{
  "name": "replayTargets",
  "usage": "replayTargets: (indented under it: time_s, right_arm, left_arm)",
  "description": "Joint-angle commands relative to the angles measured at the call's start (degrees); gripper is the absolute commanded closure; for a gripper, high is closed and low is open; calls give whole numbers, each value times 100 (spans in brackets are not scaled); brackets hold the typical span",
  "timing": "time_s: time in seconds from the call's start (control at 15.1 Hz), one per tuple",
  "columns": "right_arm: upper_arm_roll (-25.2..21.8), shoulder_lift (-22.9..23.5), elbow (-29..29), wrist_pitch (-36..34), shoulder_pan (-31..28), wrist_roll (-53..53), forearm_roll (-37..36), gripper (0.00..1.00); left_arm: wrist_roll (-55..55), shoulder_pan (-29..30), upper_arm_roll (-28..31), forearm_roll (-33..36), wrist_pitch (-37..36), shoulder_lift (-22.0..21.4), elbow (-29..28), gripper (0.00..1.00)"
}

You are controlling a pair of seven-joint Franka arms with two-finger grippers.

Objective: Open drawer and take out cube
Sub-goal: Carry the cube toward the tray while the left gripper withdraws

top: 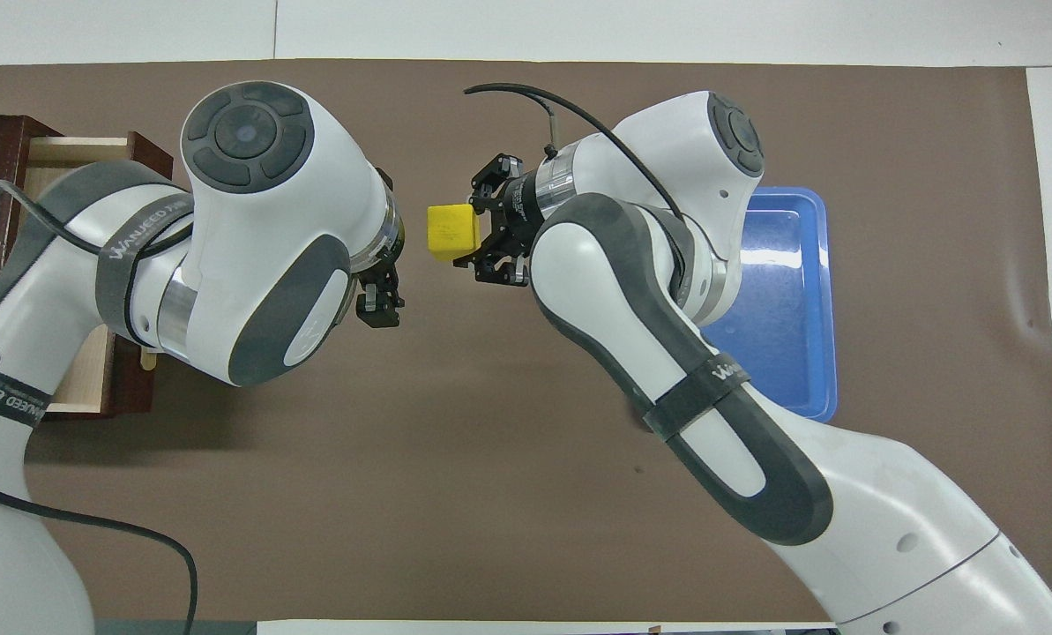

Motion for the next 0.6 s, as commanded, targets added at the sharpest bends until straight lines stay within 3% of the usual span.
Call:
replayTargets:
  time_s: [0.0,0.33,0.53]
  right_arm:
    - [17,-46,-24,-469,-496,-304,-132,100]
    - [8,-239,-550,-1050,-1788,-1525,-132,100]
    - [8,-450,-1208,-1121,-2351,-2342,-124,100]
  left_arm:
    - [370,11,114,-1,-72,-163,-96,0]
    - [1327,616,141,113,-37,-163,-140,0]
    - [1725,881,141,831,50,-338,-568,0]
